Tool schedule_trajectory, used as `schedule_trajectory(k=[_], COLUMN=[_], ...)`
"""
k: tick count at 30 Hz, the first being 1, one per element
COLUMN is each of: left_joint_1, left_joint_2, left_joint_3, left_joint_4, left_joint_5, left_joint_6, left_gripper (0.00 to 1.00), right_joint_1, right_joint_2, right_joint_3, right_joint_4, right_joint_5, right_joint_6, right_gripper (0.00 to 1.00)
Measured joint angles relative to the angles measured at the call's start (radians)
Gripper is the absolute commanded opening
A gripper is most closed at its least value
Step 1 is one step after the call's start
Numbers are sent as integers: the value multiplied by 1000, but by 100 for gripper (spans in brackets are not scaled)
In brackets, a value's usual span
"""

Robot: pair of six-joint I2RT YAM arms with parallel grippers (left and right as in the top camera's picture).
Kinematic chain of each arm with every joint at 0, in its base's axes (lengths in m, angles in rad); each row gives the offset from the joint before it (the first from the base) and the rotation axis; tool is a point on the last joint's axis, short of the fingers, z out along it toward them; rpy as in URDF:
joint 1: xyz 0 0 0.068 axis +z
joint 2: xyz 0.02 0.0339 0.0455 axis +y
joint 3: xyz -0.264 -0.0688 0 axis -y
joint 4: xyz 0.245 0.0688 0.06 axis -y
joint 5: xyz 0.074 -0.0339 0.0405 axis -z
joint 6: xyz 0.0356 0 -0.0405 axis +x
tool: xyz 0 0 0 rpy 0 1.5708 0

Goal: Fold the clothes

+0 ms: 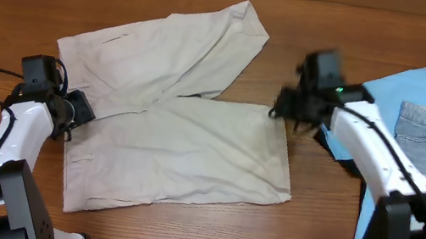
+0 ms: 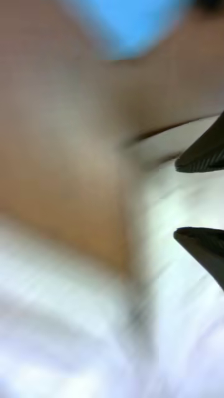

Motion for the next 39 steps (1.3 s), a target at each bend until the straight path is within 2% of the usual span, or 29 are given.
schedule_trajectory(k=[5, 6, 8, 12, 14, 17, 21, 23, 30, 37, 38, 39], left_joint_1=[0, 0, 0, 0, 0, 0, 0, 0, 0, 0, 0, 0], left_joint_2=[0, 1, 2, 8, 11, 11, 11, 11, 12, 12, 12, 12], left_joint_3=[0, 0, 0, 0, 0, 0, 0, 0, 0, 0, 0, 0], left_joint_4=[-29, -31, -36, -40, -40, -48, -53, -53, -53, -64, -66, -66], left_joint_5=[26, 32, 42, 54, 58, 62, 62, 66, 119, 134, 135, 137], left_joint_6=[2, 2, 3, 3, 5, 11, 14, 14, 14, 40, 43, 45], left_gripper=[60, 60, 60, 63, 70, 79, 79, 79, 79, 79, 79, 79], right_joint_1=[6, 8, 13, 24, 31, 41, 46, 47, 66, 95, 100, 102], right_joint_2=[9, 26, 75, 203, 250, 307, 354, 354, 370, 513, 531, 538], right_joint_3=[22, 22, 22, 22, 22, 59, 187, 225, 261, 265, 265, 267], right_joint_4=[321, 370, 443, 547, 551, 465, 322, 338, 449, 484, 486, 501], right_joint_5=[-64, -78, -113, -192, -214, -235, -239, -229, -147, -119, -117, -118], right_joint_6=[41, 55, 95, 157, 177, 197, 181, 171, 154, 154, 156, 152], right_gripper=[35, 38, 43, 44, 44, 44, 51, 62, 63, 74, 74, 68])
